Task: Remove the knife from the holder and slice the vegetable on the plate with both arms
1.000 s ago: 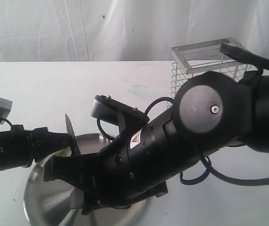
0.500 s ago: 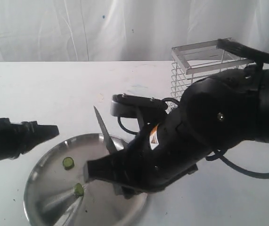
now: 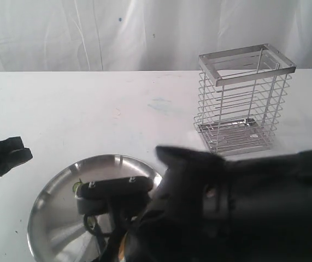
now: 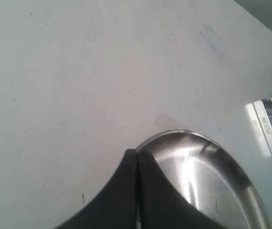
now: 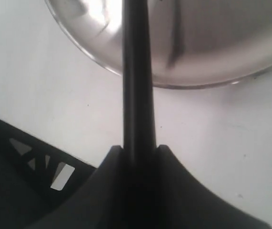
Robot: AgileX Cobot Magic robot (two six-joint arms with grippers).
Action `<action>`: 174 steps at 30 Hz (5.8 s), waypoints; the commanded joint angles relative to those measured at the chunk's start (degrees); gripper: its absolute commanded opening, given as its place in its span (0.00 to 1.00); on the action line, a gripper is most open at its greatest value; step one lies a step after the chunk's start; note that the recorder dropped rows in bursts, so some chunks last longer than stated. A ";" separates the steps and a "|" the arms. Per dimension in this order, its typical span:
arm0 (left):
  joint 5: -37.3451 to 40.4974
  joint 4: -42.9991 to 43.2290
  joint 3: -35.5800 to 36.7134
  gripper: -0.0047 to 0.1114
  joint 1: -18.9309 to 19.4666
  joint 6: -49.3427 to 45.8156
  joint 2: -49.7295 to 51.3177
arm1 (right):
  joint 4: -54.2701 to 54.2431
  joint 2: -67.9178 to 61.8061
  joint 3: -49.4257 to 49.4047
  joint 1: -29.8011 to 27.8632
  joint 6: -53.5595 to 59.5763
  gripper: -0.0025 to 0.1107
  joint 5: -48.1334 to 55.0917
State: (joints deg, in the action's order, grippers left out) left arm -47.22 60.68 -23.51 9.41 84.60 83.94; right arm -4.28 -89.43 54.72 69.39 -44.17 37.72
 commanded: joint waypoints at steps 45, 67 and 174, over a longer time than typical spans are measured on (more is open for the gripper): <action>-2.77 -6.24 0.07 0.04 0.19 -6.95 -0.49 | 20.78 -10.16 4.02 12.26 -30.81 0.02 0.75; -2.80 -5.66 0.07 0.04 0.19 -6.95 -0.49 | 22.30 -11.95 4.02 12.26 -29.33 0.02 -2.71; 68.64 -70.64 -18.64 0.04 -30.11 -95.06 -0.28 | -1.92 16.53 -4.17 -18.25 17.63 0.02 8.41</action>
State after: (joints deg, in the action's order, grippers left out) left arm 23.27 -9.53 -42.38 -22.95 -11.88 82.99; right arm -4.32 -72.10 50.73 51.45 -28.30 46.27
